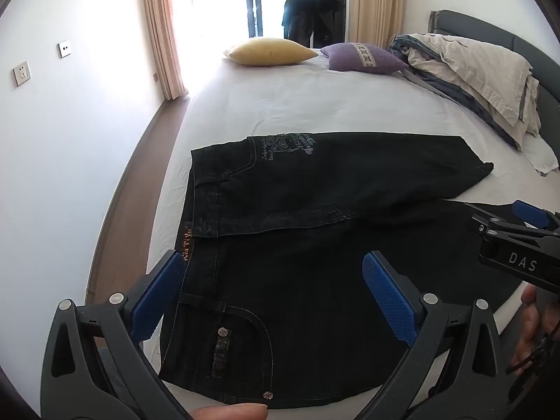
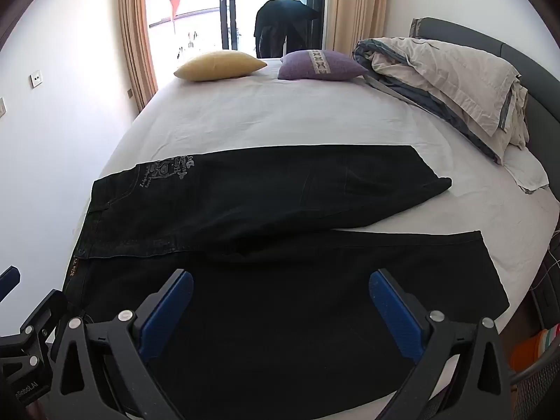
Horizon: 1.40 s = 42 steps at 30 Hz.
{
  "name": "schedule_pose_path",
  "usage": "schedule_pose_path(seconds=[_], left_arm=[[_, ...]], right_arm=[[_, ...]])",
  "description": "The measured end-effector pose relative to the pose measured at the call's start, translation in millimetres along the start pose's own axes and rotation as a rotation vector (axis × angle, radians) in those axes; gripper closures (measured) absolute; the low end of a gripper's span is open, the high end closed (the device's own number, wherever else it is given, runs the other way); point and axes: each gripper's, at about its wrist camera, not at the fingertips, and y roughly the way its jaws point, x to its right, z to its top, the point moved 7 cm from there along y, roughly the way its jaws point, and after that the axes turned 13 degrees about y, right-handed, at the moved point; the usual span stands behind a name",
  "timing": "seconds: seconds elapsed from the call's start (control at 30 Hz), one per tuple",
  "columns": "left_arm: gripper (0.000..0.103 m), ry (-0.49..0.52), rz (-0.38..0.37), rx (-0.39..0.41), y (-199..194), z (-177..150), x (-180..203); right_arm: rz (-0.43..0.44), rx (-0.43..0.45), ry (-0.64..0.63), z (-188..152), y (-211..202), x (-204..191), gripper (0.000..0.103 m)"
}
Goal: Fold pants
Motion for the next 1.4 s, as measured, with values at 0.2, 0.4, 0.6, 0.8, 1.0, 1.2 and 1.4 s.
schedule_pose_path(seconds=[0.2,0.4,0.6,0.8,1.0,1.2,1.4], left_arm=[[0.0,-0.001,0.0,-0.003,-0.7,-1.8,-4.1],[0.0,0.006,0.003,-0.008,5.1,1.5,-0.3],[0.0,0.006,0.002,-0.01,5.3,-3.3,0.7],[0.0,0.007,0.002,-0.01,5.0,-3.2,0.6],[0.0,0.007,0.001,-0.011,3.8,-3.1,1.3],[0.0,0.007,0.004,-0.013,3.9,-4.2,1.4],[0.0,0.007,0.003,-0.015,5.5,-5.7,1.2]], right_arm=[[-0.001,-0.006,0.001,-1.0,0.0,0.8,0.0],[-0.001,-0.004,0.0,-1.6,-0.5,0.9,0.0],[0.0,-0.004,0.001,-1.9,-0.9,1.0,0.0],[-0.001,-0.004,0.0,-2.4,-1.6,0.6,0.0],[-0.001,-0.004,0.0,-2.9,-2.0,0.3,0.0],[-0.001,-0.004,-0.001,-3.2,-2.0,0.3,0.0],[-0.002,-0.004,-0.001,-3.8,-2.1,0.4,0.0]])
